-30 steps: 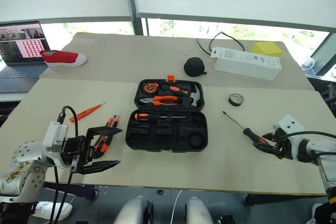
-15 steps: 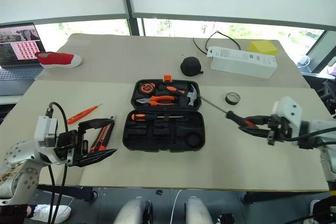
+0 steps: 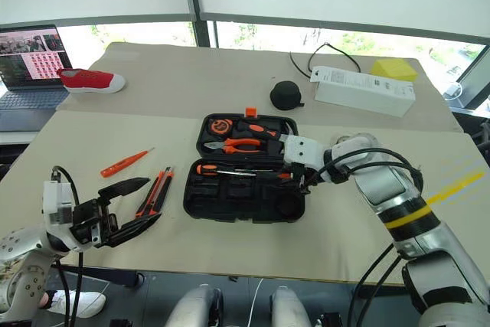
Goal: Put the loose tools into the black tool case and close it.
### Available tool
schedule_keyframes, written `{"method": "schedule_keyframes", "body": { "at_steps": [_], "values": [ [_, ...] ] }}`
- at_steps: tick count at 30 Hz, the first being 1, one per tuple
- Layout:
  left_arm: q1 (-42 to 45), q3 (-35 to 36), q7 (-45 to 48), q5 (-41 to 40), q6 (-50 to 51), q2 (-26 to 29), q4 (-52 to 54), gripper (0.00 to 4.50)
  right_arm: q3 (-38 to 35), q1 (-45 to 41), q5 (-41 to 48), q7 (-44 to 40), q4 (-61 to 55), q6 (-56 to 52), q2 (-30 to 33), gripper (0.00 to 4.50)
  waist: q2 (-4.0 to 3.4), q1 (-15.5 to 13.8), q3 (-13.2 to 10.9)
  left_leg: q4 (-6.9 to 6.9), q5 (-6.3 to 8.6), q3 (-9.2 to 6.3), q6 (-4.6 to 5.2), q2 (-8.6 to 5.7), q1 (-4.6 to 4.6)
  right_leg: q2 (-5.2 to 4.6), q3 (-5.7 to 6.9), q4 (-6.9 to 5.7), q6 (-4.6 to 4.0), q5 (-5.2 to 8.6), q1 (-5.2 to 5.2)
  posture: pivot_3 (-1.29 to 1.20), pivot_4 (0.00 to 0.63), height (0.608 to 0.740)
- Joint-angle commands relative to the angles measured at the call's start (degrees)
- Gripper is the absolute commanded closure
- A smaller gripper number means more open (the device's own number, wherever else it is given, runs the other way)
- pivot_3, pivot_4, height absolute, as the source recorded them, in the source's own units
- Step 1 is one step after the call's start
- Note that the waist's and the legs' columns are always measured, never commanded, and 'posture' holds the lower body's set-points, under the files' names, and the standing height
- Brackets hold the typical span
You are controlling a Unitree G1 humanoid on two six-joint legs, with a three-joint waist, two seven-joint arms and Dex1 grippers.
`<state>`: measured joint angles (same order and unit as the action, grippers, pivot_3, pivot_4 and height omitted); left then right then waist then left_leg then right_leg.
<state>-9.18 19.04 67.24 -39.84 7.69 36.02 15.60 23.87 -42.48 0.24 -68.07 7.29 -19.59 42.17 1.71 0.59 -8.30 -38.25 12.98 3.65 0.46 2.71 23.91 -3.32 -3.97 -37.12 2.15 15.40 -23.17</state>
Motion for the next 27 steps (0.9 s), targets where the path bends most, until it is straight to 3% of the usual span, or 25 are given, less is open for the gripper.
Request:
{"method": "schedule_keyframes", "body": {
  "at_steps": [1, 16, 18, 21, 27],
  "values": [
    [-0.65, 0.43, -0.36, 0.24, -1.52, -0.2, 2.37, 0.0, 0.82, -2.42, -2.37, -1.83, 1.83, 4.5, -0.65, 3.48, 0.0, 0.15, 0.0, 0.0, 0.0, 0.01, 0.0, 0.0, 0.0, 0.01, 0.01, 0.0, 0.0, 0.0, 0.0, 0.0, 0.15, 0.74],
    [-0.29, 0.44, -0.52, 0.99, -2.18, -0.08, 1.6, 0.0, 1.35, -3.16, -5.33, -3.33, 3.81, 1.84, -4.05, 3.48, 0.0, 0.23, 0.0, 0.01, 0.0, 0.02, 0.0, 0.02, -0.01, 0.03, 0.02, 0.0, -0.02, -0.01, 0.0, 0.0, 0.15, 0.74],
    [-0.24, 0.32, -0.74, 1.03, -2.29, -0.1, 1.71, 0.0, 1.34, -3.17, -5.13, -4.83, 3.86, 2.95, -3.31, 2.48, 0.0, 0.2, 0.0, 0.01, 0.0, 0.02, 0.0, 0.02, -0.03, 0.04, 0.02, -0.01, -0.03, -0.02, 0.02, 0.0, 0.15, 0.74],
    [-0.47, 0.33, -0.93, 1.21, -2.34, -0.15, 2.05, 0.0, -1.26, -3.58, -1.8, -6.37, 3.27, 5.88, -3.51, 1.63, 0.0, 0.1, 0.0, 0.01, 0.0, 0.04, 0.0, 0.02, -0.03, 0.03, 0.03, -0.01, -0.03, -0.02, 0.02, 0.0, 0.15, 0.74],
    [-0.86, 0.55, -1.38, 1.25, -2.44, -0.15, 2.26, 0.0, -6.14, -4.59, 4.61, -12.32, 1.37, 4.64, -1.22, 1.63, 0.0, 0.18, 0.0, 0.03, 0.01, 0.01, -0.01, 0.05, -0.03, 0.02, 0.03, 0.0, -0.03, -0.02, 0.03, 0.0, 0.15, 0.74]
  ]
}}
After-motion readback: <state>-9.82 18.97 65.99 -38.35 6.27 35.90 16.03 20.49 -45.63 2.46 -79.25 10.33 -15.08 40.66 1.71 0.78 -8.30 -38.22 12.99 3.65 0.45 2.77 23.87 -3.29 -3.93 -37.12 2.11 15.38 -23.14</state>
